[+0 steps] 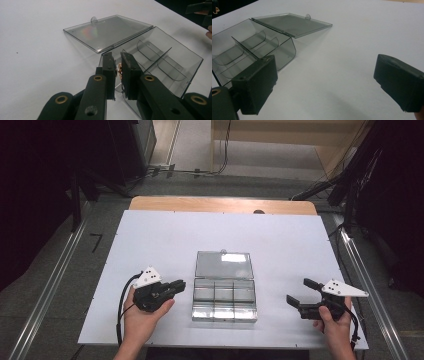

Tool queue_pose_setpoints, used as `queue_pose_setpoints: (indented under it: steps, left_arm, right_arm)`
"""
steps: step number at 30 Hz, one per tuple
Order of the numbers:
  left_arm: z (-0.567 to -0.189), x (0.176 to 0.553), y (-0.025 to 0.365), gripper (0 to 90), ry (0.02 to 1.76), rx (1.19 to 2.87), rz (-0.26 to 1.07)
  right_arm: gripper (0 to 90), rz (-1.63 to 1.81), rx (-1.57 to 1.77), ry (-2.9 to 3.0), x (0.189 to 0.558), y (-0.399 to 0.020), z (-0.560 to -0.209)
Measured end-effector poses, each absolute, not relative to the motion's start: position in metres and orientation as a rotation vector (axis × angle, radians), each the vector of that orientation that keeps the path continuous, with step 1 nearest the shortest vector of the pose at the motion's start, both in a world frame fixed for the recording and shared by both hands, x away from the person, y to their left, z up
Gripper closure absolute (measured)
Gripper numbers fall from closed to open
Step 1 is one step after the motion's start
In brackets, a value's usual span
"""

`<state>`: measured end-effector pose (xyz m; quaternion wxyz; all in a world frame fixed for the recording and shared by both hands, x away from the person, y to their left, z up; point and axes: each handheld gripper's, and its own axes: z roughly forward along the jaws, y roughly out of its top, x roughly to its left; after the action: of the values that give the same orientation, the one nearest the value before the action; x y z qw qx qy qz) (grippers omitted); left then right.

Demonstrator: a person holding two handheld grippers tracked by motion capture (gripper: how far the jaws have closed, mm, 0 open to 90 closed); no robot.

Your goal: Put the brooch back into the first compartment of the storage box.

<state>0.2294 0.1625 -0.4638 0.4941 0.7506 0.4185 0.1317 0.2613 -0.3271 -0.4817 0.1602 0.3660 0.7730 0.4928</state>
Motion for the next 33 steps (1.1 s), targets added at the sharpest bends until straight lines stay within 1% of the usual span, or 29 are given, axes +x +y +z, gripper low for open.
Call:
queue_pose_setpoints:
  steps: [33]
  left_arm:
    - [-0.463,0.247,0.139,82.1,0.977,1.826,0.286]
  right_arm:
    - [3.4,1.412,1.043,2.208,0.261,-0.326,-0.482]
